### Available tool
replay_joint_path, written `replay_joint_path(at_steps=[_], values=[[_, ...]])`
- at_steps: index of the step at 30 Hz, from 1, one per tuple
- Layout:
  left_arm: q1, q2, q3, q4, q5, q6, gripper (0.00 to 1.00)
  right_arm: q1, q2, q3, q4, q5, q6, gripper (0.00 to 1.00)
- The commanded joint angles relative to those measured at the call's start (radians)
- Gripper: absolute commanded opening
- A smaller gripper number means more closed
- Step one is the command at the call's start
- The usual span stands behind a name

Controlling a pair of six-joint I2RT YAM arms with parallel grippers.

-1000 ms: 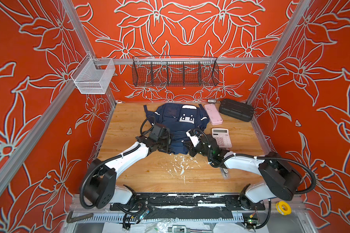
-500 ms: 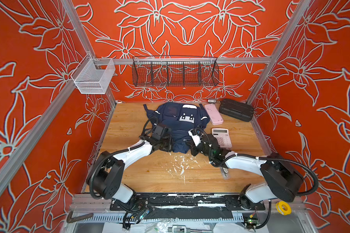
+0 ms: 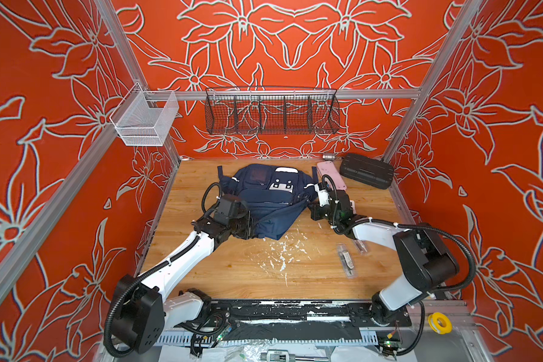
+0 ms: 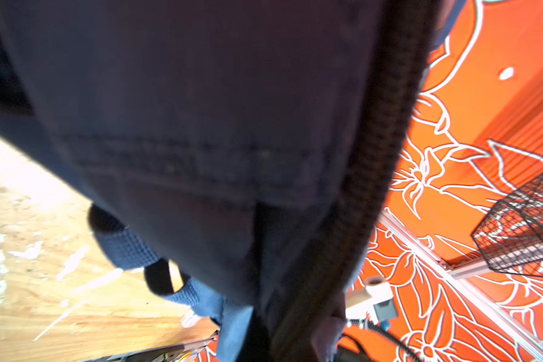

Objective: Pack the student bag

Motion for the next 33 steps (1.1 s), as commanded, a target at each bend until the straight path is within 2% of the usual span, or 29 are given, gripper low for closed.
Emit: replay_joint_path(at_steps=[1, 5, 9, 12, 14, 15, 17, 19, 21, 23, 24, 28, 33], values=[[0.011, -0.052, -0.004, -0.018, 0.005, 0.006, 0.0, -0.035, 0.023, 0.049, -0.013, 0.072, 0.043, 0.0], [-0.004, -0.035, -0.003, 0.016, 0.008, 0.011, 0.0, -0.034, 0.025, 0.047, -0.013, 0.05, 0.034, 0.0], [-0.047, -0.027, 0.002, 0.026, -0.021, 0.012, 0.0, -0.039, 0.014, 0.063, -0.071, 0.081, 0.002, 0.01], [-0.08, -0.045, -0.001, 0.044, -0.078, 0.027, 0.0, -0.047, 0.009, 0.088, -0.097, 0.007, -0.038, 0.31], [-0.099, -0.07, 0.013, 0.042, -0.127, 0.075, 0.41, -0.045, -0.045, 0.041, -0.027, -0.049, -0.086, 0.44], [-0.102, -0.078, 0.028, 0.032, -0.14, 0.113, 0.56, -0.044, -0.083, 0.011, 0.018, -0.065, -0.117, 0.5], [-0.103, -0.086, 0.094, -0.05, -0.175, 0.242, 0.74, -0.045, -0.164, -0.037, 0.042, -0.071, -0.185, 0.65], [-0.104, -0.084, 0.15, -0.105, -0.196, 0.376, 0.81, -0.046, -0.221, -0.01, -0.073, -0.069, -0.266, 0.72], [-0.104, -0.078, 0.184, -0.102, -0.196, 0.517, 0.86, -0.046, -0.256, 0.041, -0.211, -0.077, -0.342, 0.74], [-0.103, -0.059, 0.236, -0.125, -0.196, 0.713, 0.9, -0.046, -0.294, 0.075, -0.296, -0.066, -0.391, 0.76], [-0.103, -0.041, 0.271, -0.155, -0.2, 0.805, 0.91, -0.046, -0.31, 0.081, -0.32, -0.06, -0.402, 0.76], [-0.103, 0.082, 0.417, -0.283, -0.172, 1.301, 0.92, -0.048, -0.369, 0.091, -0.373, -0.062, -0.421, 0.79], [-0.116, 0.238, 0.485, -0.344, -0.073, 1.848, 0.85, -0.048, -0.415, 0.105, -0.436, -0.073, -0.408, 0.8]])
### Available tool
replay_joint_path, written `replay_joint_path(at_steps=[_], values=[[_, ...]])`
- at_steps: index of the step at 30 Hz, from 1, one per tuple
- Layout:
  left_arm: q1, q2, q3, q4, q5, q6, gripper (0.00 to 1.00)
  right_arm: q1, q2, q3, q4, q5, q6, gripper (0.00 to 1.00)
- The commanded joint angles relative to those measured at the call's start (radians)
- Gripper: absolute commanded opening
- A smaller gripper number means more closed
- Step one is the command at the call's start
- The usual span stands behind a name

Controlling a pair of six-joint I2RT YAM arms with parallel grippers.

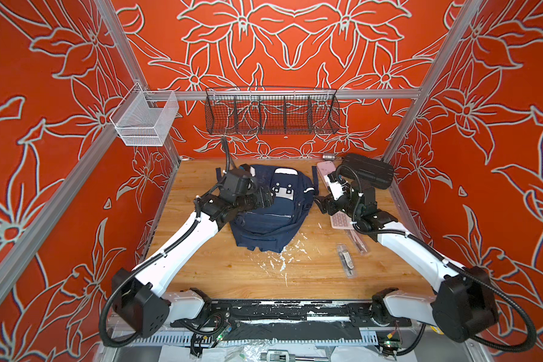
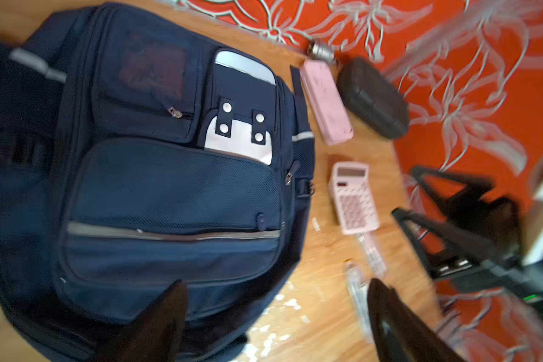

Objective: Pack the student bag

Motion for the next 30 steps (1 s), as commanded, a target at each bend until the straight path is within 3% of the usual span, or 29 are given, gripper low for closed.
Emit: replay_joint_path(at_steps=[1, 5, 8, 15, 22, 26, 27, 28, 29, 30], values=[[-0.019, 0.091, 0.011, -0.121, 0.049, 0.567, 0.85, 0.0, -0.043, 0.019, -0.083, -0.02, -0.03, 0.8], [-0.05, 0.155, -0.032, -0.126, 0.034, 0.89, 0.83, 0.0, -0.077, 0.003, -0.117, -0.04, -0.034, 0.8], [-0.067, 0.185, -0.062, -0.09, 0.032, 1.044, 0.83, 0.0, -0.084, -0.001, -0.153, -0.045, -0.041, 0.8], [-0.092, 0.296, -0.061, 0.038, -0.082, 1.155, 0.81, 0.0, -0.106, -0.034, -0.163, -0.037, -0.038, 0.8], [-0.103, 0.356, -0.092, 0.093, -0.106, 1.308, 0.81, 0.0, -0.092, -0.028, -0.185, -0.044, -0.069, 0.8], [-0.114, 0.417, -0.068, 0.147, -0.15, 1.307, 0.79, 0.0, -0.055, -0.013, -0.171, -0.101, -0.076, 0.79], [-0.117, 0.432, -0.06, 0.149, -0.16, 1.31, 0.74, 0.0, -0.046, -0.008, -0.166, -0.128, -0.082, 0.78], [-0.116, 0.447, -0.046, 0.129, -0.163, 1.32, 0.63, 0.0, -0.04, -0.005, -0.161, -0.161, -0.085, 0.77], [-0.117, 0.46, -0.025, 0.094, -0.163, 1.324, 0.38, 0.0, -0.036, -0.002, -0.159, -0.189, -0.096, 0.76], [-0.117, 0.473, -0.002, 0.065, -0.177, 1.317, 0.04, 0.0, -0.029, -0.001, -0.158, -0.223, -0.11, 0.75]])
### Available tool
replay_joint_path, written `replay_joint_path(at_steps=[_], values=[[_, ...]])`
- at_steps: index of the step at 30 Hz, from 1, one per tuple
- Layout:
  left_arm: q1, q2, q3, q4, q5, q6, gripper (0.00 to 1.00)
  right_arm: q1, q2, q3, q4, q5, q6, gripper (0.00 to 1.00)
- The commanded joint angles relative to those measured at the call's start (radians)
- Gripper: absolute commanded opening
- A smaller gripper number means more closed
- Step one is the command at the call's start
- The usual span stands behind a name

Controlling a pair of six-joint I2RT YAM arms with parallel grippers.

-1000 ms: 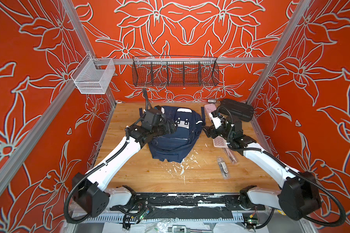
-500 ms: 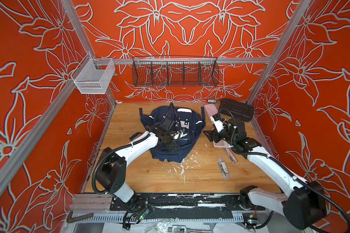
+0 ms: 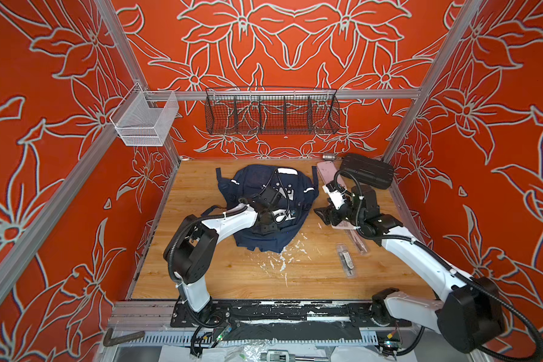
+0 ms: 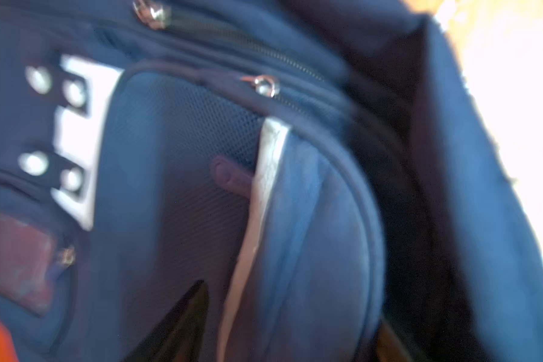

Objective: Pack the student bag

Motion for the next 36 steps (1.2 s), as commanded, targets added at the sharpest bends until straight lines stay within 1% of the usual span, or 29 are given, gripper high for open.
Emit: replay_joint_path(at_steps=[1, 3, 6, 8, 11, 14, 16, 19, 22, 24, 26, 31, 36], values=[[-0.004, 0.046, 0.059, -0.039, -0.063, 0.025, 0.0, 0.0, 0.018, 0.022, 0.004, -0.146, -0.076, 0.75], [-0.006, 0.008, 0.029, -0.017, -0.068, 0.022, 0.0, 0.0, 0.025, 0.015, 0.001, -0.19, -0.109, 0.73], [-0.007, -0.128, -0.067, 0.097, -0.043, 0.03, 0.0, 0.0, 0.032, 0.026, -0.029, -0.235, -0.168, 0.71], [-0.001, -0.212, -0.103, 0.141, -0.035, 0.033, 0.0, 0.0, 0.037, 0.047, -0.053, -0.241, -0.199, 0.71], [0.013, -0.304, -0.101, 0.122, 0.008, 0.029, 0.0, 0.0, 0.051, 0.076, -0.069, -0.236, -0.266, 0.71], [0.027, -0.371, -0.098, 0.121, 0.029, 0.019, 0.0, 0.0, 0.102, 0.137, -0.13, -0.233, -0.349, 0.71], [0.057, -0.399, -0.08, 0.096, 0.091, -0.01, 0.0, 0.0, 0.162, 0.206, -0.208, -0.244, -0.396, 0.67], [0.086, -0.433, -0.077, 0.101, 0.126, -0.045, 0.0, 0.0, 0.245, 0.289, -0.262, -0.276, -0.39, 0.62], [0.108, -0.47, -0.098, 0.125, 0.177, -0.058, 0.0, 0.0, 0.295, 0.306, -0.217, -0.3, -0.385, 0.61], [0.113, -0.484, -0.102, 0.129, 0.19, -0.058, 0.0, 0.0, 0.322, 0.313, -0.185, -0.312, -0.4, 0.62], [0.114, -0.491, -0.105, 0.125, 0.198, -0.05, 0.0, 0.0, 0.361, 0.346, -0.194, -0.322, -0.424, 0.62], [0.117, -0.506, -0.112, 0.108, 0.219, -0.028, 0.0, 0.0, 0.476, 0.447, -0.273, -0.329, -0.534, 0.62], [0.119, -0.519, -0.112, 0.084, 0.226, 0.017, 0.0, -0.001, 0.555, 0.533, -0.308, -0.29, -0.623, 0.61]])
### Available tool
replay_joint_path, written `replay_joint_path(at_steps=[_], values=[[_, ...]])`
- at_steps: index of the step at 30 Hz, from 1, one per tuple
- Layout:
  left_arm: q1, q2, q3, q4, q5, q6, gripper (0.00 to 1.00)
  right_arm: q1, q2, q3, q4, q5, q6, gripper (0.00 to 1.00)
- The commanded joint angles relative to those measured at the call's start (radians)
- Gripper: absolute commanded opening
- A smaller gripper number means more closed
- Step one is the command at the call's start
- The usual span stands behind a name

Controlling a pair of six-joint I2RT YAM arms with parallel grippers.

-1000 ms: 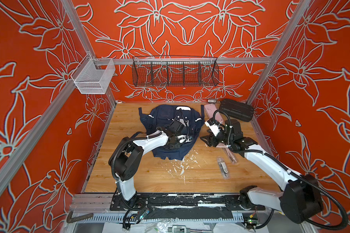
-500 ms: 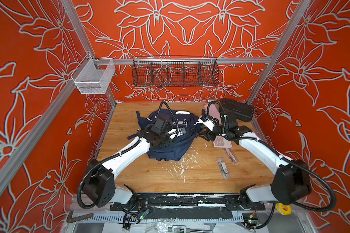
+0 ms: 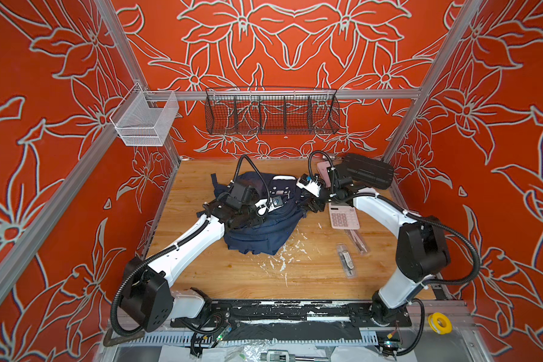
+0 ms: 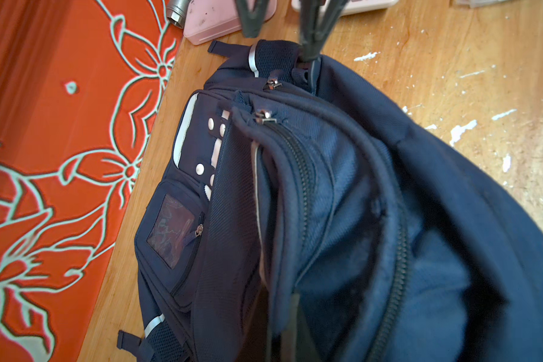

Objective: Pack the student bag

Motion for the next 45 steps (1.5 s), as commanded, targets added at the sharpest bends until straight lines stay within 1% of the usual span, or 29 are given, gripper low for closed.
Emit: replay_joint_path(at_steps=[1, 5, 7, 10, 17, 24, 29, 34, 38, 41, 45], values=[[0.008, -0.064, 0.02, 0.079, 0.059, 0.051, 0.0, 0.0, 0.04, 0.061, -0.062, 0.005, -0.137, 0.61], [0.021, -0.062, 0.048, 0.064, 0.087, 0.075, 0.0, -0.004, 0.103, 0.14, -0.167, 0.032, -0.282, 0.62], [0.025, -0.056, 0.064, 0.054, 0.093, 0.088, 0.0, -0.006, 0.127, 0.168, -0.208, 0.04, -0.322, 0.62], [0.028, -0.055, 0.07, 0.059, 0.107, 0.103, 0.0, -0.013, 0.153, 0.179, -0.223, 0.007, -0.349, 0.62], [0.04, -0.046, 0.084, 0.065, 0.121, 0.118, 0.0, -0.031, 0.212, 0.224, -0.277, -0.082, -0.325, 0.56], [0.04, -0.048, 0.068, 0.087, 0.136, 0.138, 0.0, -0.036, 0.266, 0.263, -0.317, -0.133, -0.337, 0.48], [0.042, -0.034, 0.063, 0.112, 0.129, 0.137, 0.0, -0.036, 0.333, 0.349, -0.422, -0.177, -0.356, 0.43], [0.042, -0.03, 0.041, 0.166, 0.118, 0.112, 0.0, -0.036, 0.344, 0.337, -0.411, -0.21, -0.34, 0.29], [0.045, -0.025, 0.037, 0.171, 0.109, 0.112, 0.0, -0.042, 0.345, 0.336, -0.395, -0.218, -0.318, 0.25], [0.049, -0.023, 0.037, 0.178, 0.107, 0.108, 0.0, -0.05, 0.35, 0.351, -0.404, -0.223, -0.304, 0.17], [0.054, -0.017, 0.037, 0.185, 0.108, 0.101, 0.0, -0.05, 0.343, 0.359, -0.439, -0.247, -0.318, 0.18]])
